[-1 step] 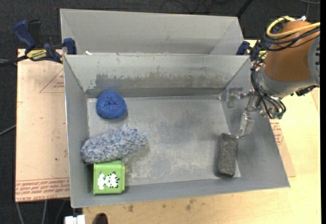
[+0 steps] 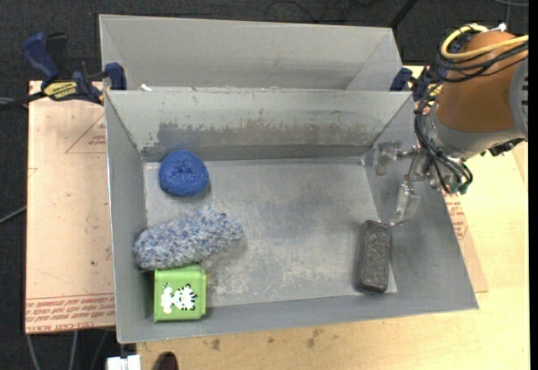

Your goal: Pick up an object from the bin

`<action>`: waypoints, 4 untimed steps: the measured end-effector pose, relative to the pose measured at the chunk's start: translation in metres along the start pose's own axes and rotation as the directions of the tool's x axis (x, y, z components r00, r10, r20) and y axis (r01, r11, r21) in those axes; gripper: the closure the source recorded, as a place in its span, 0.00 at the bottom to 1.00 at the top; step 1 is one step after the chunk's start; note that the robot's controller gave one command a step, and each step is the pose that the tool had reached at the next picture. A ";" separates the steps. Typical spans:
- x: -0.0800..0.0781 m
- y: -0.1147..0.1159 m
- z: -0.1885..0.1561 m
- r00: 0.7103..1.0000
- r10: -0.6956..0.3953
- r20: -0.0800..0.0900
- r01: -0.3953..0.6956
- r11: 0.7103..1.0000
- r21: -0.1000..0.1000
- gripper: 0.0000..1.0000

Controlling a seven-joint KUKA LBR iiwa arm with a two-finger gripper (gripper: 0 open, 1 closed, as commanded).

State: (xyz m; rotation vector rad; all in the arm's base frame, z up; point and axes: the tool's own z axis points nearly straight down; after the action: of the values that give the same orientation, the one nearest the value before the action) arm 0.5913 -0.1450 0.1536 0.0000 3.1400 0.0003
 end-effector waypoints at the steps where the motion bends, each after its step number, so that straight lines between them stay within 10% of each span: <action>1: 0.030 0.010 0.047 0.982 -0.189 0.007 0.189 0.982 0.003 0.00; 2: 0.049 0.010 0.059 0.931 -0.365 -0.001 0.365 0.931 -0.003 0.00; 3: 0.074 0.023 0.054 0.743 -0.669 0.000 0.669 0.743 -0.002 0.00; 4: 0.059 0.016 0.075 0.715 -0.699 0.003 0.699 0.715 -0.004 0.00</action>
Offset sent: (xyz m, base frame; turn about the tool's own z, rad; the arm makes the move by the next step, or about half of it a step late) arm -0.0559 0.0032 -0.0153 -0.5214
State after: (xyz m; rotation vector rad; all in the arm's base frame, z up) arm 0.5327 -0.1292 0.0781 -1.1848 2.9063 0.0062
